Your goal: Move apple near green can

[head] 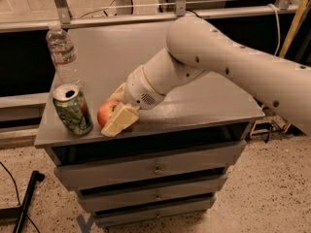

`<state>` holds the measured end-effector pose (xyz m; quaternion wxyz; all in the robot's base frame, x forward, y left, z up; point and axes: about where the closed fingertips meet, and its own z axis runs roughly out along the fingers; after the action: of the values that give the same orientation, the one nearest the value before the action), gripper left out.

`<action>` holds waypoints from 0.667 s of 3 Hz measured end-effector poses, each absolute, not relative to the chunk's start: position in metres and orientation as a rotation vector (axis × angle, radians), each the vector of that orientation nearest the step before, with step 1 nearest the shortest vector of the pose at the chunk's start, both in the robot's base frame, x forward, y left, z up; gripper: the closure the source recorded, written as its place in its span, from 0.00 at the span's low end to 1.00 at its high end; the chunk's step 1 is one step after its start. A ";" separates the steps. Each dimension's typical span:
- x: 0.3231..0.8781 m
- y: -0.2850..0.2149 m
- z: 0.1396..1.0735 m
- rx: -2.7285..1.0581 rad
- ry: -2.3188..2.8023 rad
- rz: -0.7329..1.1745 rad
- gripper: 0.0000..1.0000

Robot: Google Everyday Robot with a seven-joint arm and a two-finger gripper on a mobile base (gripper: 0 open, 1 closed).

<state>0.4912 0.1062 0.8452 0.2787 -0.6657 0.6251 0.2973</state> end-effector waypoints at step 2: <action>0.490 0.108 0.845 -1.788 1.672 0.799 0.00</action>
Offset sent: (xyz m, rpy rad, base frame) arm 0.0006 -0.0004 0.0002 0.0158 0.0037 -0.0002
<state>0.4904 0.1078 0.8448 0.2793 -0.6668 0.6235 0.2978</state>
